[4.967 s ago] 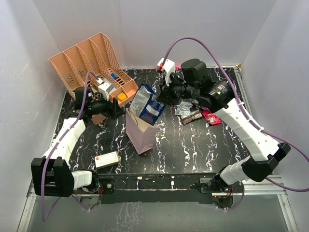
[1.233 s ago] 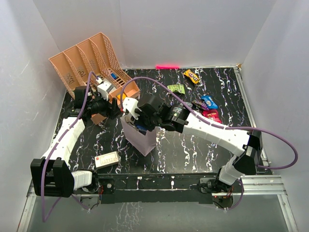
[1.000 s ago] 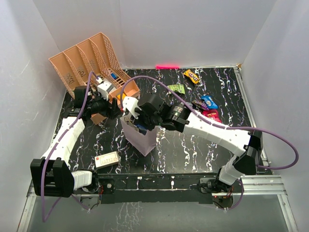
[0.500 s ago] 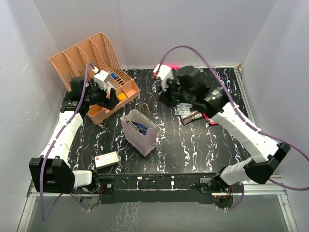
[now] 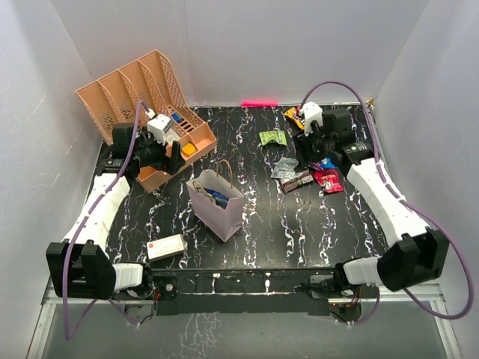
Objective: Place the snacks into the paper bag
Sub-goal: Pick up the snack from the center of the board.
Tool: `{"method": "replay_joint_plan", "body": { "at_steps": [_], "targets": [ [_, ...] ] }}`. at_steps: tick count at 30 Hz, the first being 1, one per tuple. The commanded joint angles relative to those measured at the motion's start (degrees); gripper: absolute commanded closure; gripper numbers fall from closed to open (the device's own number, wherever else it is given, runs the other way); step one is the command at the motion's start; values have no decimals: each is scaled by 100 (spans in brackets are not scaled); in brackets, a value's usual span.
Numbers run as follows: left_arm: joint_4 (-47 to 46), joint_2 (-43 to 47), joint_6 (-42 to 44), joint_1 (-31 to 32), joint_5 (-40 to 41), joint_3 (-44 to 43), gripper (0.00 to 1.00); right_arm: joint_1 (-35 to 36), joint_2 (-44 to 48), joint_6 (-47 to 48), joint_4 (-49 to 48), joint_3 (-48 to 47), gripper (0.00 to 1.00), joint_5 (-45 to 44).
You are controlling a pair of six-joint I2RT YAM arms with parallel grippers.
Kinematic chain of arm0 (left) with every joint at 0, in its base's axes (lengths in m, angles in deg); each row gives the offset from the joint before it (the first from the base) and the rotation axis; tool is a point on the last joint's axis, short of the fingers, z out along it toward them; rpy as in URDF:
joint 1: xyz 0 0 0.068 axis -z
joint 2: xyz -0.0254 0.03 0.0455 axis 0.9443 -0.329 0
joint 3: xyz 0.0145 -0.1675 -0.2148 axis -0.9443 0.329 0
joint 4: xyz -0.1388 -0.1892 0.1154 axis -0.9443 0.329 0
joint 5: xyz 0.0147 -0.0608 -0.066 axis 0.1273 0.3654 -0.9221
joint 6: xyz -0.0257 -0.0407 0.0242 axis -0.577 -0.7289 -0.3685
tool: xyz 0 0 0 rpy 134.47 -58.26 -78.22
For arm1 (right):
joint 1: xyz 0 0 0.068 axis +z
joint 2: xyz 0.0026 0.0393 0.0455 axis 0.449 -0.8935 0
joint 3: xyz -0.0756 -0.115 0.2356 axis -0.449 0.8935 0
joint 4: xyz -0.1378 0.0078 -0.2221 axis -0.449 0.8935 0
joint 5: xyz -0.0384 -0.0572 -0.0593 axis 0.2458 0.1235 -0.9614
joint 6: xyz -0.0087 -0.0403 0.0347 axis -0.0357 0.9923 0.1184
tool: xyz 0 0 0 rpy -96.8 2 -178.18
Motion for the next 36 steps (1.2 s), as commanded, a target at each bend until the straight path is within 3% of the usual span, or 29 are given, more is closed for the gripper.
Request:
{"method": "replay_joint_plan", "body": {
  "at_steps": [1, 2, 4, 10, 17, 23, 28, 36],
  "targets": [
    [15, 317, 180, -23, -68, 179, 18, -622, -406, 88, -674, 40, 39, -2],
    [35, 336, 219, -26, -91, 210, 18, -797, -540, 101, -714, 31, 31, 15],
    [73, 378, 299, -21, -116, 254, 18, -1044, -805, 102, -769, -16, 24, 46],
    [36, 430, 399, -15, -140, 351, 17, -1889, -1693, -64, -833, -374, 19, 253],
    [-150, 510, 174, -15, -385, 515, 18, -2488, -2678, -386, -822, -798, 26, 729],
    [-164, 394, 189, -19, -360, 502, 18, -2736, -3342, -503, -690, -1136, 38, 1229],
    [-159, 274, 180, -19, -358, 483, 18, -2792, -3547, -495, -616, -1190, 50, 1494],
    [-159, 310, 171, -19, -407, 548, 18, -2868, -3738, -497, -558, -1130, 58, 1745]
  ]
}}
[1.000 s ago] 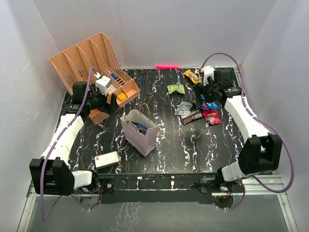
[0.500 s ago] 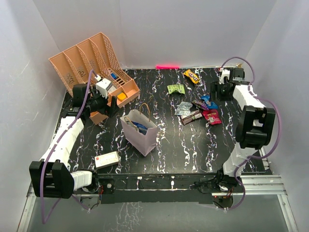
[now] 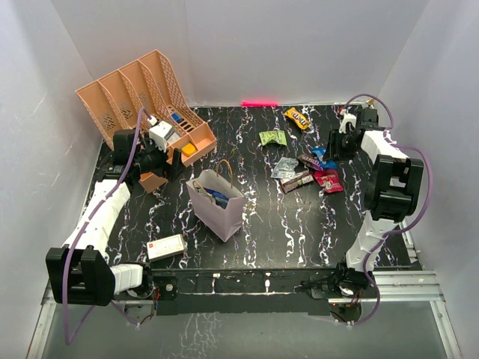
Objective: Place the snacks into the paper bag
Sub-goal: Pick up the snack from the center of the board.
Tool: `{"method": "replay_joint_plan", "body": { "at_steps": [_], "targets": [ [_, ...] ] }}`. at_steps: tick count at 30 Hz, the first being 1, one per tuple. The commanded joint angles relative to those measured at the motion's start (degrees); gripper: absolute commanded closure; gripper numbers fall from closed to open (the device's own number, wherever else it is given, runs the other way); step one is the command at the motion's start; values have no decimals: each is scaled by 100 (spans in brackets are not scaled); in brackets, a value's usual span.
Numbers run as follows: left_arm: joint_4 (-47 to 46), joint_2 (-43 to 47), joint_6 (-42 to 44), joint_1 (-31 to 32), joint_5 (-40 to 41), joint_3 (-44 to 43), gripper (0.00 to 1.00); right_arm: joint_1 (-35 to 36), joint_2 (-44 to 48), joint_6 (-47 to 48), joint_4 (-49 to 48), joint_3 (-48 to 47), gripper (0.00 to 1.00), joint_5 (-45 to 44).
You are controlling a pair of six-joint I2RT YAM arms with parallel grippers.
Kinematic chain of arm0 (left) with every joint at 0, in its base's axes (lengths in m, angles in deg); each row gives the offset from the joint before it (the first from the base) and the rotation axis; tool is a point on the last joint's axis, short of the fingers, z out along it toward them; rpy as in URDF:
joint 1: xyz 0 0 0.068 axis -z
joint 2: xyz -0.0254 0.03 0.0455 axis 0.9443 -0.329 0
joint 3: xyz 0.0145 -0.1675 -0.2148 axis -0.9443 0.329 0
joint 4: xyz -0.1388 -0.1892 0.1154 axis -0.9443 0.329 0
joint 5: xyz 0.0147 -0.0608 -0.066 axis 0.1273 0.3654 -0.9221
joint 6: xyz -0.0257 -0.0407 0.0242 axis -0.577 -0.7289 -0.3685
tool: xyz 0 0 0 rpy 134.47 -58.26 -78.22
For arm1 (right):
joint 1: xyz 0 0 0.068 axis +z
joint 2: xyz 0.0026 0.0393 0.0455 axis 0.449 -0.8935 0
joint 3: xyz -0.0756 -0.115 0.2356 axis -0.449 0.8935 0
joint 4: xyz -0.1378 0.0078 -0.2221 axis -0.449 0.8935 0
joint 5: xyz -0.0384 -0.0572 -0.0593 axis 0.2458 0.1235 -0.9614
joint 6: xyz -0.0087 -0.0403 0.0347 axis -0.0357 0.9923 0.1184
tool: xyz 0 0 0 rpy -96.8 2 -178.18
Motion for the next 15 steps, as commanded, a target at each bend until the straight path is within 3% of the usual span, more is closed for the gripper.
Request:
{"method": "replay_joint_plan", "body": {
  "at_steps": [1, 12, 15],
  "targets": [
    [-78, 56, -2, -19, -177, 61, 18, -69, -75, -4, -86, -214, 60, 324],
    [490, 197, 195, -19, 39, -391, 18, -80, 122, 97, 61, -327, 90, 471],
    [922, 214, 318, -19, -3, -758, 18, -82, 284, 105, 110, -378, 92, 488]
  ]
}}
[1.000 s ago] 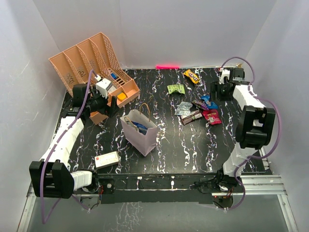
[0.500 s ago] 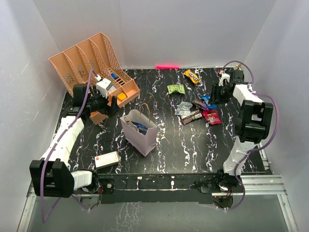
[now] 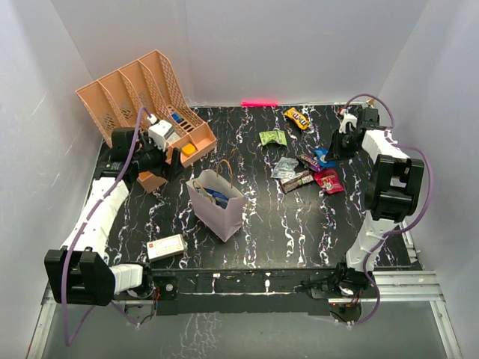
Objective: Place the snacks into the paper bag
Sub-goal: Pick up the snack from the center of the board.
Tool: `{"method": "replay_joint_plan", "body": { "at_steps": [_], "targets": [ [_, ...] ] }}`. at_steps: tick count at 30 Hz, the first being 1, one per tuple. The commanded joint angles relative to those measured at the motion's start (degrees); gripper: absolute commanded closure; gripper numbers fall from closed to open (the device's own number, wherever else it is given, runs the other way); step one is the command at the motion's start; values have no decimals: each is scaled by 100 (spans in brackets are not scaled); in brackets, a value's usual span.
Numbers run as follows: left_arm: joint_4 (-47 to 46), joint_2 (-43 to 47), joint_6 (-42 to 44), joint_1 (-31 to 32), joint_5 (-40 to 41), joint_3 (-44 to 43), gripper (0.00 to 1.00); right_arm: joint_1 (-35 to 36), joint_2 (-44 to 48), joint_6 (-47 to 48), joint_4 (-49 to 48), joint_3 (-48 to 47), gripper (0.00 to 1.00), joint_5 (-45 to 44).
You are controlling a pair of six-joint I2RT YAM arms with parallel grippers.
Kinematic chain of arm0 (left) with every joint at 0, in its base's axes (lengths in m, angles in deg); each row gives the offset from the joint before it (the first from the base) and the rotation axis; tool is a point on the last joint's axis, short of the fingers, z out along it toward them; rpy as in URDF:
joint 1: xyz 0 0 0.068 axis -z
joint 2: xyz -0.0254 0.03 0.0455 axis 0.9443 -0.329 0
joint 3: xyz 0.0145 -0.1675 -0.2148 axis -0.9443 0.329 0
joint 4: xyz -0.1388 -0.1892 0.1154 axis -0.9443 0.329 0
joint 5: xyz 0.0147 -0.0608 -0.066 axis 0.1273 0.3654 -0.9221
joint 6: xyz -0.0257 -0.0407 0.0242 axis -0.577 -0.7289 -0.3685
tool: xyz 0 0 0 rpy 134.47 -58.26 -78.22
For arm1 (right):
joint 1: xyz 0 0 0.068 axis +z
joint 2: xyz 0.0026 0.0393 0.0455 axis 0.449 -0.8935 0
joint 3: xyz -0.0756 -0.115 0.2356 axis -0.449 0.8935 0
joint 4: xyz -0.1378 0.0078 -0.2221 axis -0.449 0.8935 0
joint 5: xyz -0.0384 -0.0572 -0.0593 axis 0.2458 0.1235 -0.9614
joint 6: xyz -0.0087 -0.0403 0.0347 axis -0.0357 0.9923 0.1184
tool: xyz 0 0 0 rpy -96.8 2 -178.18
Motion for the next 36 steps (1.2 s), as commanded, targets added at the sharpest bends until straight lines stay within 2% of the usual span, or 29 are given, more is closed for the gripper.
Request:
{"method": "replay_joint_plan", "body": {
  "at_steps": [1, 9, 16, 23, 30, 36],
  "targets": [
    [640, 228, 243, -19, -93, -705, 18, -28, 367, 78, -31, -351, 92, 177],
    [1571, 115, 96, 106, -841, -1590, 21, -27, 970, 3, 4, -224, 92, 296],
    [2213, -390, 62, 1011, -355, -2064, 30, -19, 1739, -187, -227, 199, 92, 555],
    [2484, -793, 75, 1408, -135, -2286, 37, -19, 2330, -394, -670, 712, 92, 667],
    [2633, -1247, 141, 1745, 95, -2304, 45, -19, 2436, -394, -774, 901, 92, 614],
    [2431, -1386, -7, 1835, 308, -2266, 61, -24, 2422, -364, -810, 971, 92, 614]
  ]
}}
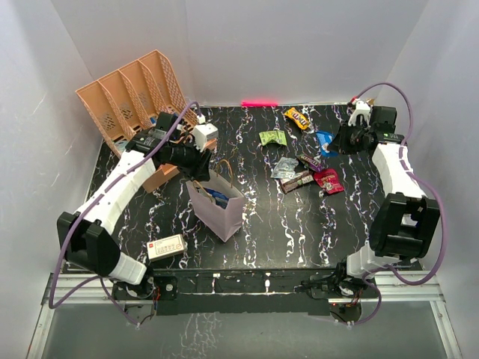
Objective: Place the snacks into the paper bag
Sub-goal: Pick up the snack from the center of the board, then move the paper bag to the center of the board.
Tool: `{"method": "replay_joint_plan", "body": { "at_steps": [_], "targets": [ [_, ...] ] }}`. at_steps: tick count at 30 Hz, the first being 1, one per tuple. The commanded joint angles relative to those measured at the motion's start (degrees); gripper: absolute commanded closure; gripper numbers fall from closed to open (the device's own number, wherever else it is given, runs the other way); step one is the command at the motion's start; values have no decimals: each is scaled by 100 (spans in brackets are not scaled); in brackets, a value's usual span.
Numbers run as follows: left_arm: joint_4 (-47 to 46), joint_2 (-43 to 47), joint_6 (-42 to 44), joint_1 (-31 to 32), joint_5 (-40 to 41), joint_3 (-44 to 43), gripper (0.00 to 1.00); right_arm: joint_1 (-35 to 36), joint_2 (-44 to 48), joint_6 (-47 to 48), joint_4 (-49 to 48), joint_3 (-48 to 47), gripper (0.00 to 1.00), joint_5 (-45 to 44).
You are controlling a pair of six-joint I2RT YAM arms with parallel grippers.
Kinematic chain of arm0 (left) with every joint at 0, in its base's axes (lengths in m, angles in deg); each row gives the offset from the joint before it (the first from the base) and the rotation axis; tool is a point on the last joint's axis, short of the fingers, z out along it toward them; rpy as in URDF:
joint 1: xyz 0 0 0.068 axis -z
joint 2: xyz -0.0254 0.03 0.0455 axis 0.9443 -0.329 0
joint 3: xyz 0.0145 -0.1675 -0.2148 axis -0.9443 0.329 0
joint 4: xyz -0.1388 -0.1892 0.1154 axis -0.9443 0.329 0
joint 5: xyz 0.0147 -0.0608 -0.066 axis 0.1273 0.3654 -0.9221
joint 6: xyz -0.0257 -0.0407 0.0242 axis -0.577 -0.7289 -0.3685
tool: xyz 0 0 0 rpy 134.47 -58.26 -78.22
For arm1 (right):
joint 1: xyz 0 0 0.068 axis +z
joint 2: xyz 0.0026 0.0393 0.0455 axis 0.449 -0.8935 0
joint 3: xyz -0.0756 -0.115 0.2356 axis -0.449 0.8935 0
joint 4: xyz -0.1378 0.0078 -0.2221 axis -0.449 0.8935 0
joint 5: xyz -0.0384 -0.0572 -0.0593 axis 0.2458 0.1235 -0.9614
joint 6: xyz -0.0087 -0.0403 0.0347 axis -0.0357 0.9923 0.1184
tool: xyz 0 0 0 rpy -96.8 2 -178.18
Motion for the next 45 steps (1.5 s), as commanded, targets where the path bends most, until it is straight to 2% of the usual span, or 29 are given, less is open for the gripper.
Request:
{"method": "replay_joint_plan", "body": {
  "at_steps": [1, 7, 18, 25, 30, 37, 45],
  "targets": [
    [-9, -31, -96, 44, 202, -172, 64, -19, 200, -5, -407, 30, 92, 59],
    [-94, -113, -24, 43, 161, -248, 80, -20, 234, 21, -465, 115, 92, 34],
    [-237, -370, 439, 43, 556, -693, 100, -19, 240, 23, -470, 93, 92, 144],
    [-500, -856, 580, 28, 952, -1031, 100, 101, 248, 248, -313, -88, 92, 289],
    [-599, -1211, 459, -88, 941, -1426, 100, 334, 400, 507, -211, -202, 92, 547],
    [-667, -1599, 439, -318, 806, -1900, 100, 897, 662, 870, -74, -306, 92, 775],
    [-737, -1866, 373, -396, 778, -2196, 100, 1768, 821, 1029, -31, -556, 92, 643]
  ]
}}
